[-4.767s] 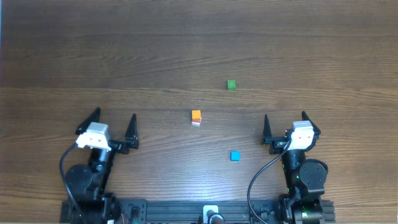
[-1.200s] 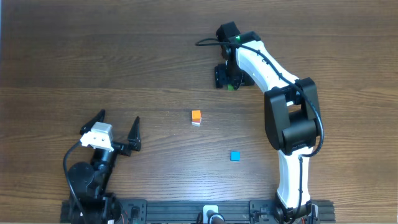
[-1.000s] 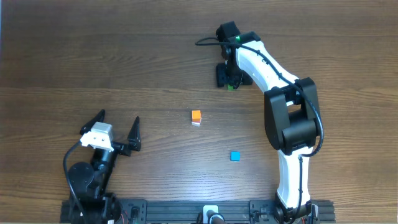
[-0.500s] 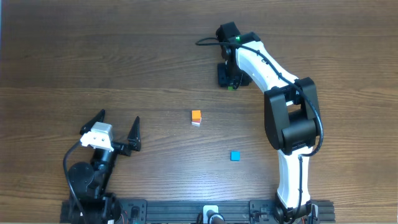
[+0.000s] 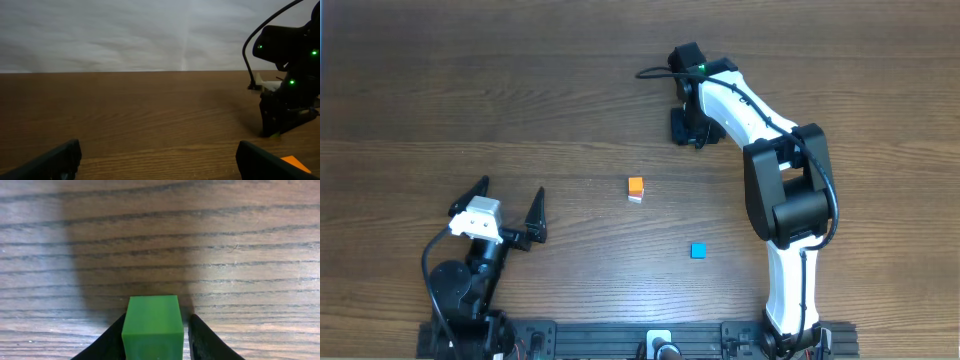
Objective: Stack Cubes
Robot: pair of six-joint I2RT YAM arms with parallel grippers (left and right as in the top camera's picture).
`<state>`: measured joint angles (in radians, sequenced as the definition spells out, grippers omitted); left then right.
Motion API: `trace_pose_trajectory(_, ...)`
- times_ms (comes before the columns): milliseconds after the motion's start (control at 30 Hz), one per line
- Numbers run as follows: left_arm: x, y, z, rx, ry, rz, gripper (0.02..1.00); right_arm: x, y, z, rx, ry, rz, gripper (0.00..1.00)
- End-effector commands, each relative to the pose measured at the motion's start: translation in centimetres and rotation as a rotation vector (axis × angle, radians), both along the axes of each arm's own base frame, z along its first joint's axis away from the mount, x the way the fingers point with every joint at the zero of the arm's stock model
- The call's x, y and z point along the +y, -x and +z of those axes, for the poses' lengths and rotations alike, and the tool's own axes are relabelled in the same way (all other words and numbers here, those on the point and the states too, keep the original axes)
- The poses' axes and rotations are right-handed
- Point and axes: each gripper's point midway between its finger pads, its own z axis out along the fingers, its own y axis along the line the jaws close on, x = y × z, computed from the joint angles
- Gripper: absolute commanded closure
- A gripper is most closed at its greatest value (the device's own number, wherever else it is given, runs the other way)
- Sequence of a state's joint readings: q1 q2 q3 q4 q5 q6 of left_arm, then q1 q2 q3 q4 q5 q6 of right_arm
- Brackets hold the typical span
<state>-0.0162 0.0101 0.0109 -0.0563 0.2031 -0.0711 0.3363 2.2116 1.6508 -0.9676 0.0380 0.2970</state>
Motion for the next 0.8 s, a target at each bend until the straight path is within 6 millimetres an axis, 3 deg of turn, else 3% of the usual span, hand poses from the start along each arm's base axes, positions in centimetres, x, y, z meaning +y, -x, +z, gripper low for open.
trace_pose_trajectory(33, 0.0, 0.0, -0.1, -0.004, -0.011, -0.004, 0.018, -0.3, 0.0, -0.8, 0.003, 0.018, -0.014, 0.678)
trace_pose_trajectory(367, 0.0, 0.0, -0.1, -0.004, -0.011, -0.004, 0.02, -0.3, -0.2, -0.8, -0.004, 0.015, -0.015, 0.838)
trace_pose_trajectory(533, 0.0, 0.0, -0.1, -0.004, -0.011, -0.004, 0.018, -0.2, -0.2, -0.5, -0.007, 0.011, -0.024, 0.974)
trace_pose_trajectory(700, 0.0, 0.0, -0.1, -0.004, -0.011, -0.004, 0.018, 0.3, -0.1, 2.5, -0.046, -0.011, -0.017, 0.989)
trace_pose_trajectory(767, 0.0, 0.0, -0.1, -0.004, -0.011, -0.004, 0.018, 0.8, 0.1, 4.5, -0.075, -0.021, -0.009, 0.989)
trace_pose_trajectory(800, 0.0, 0.0, -0.1, -0.004, -0.011, -0.004, 0.018, 1.4, 0.7, 6.6, -0.1, -0.033, -0.005, 0.991)
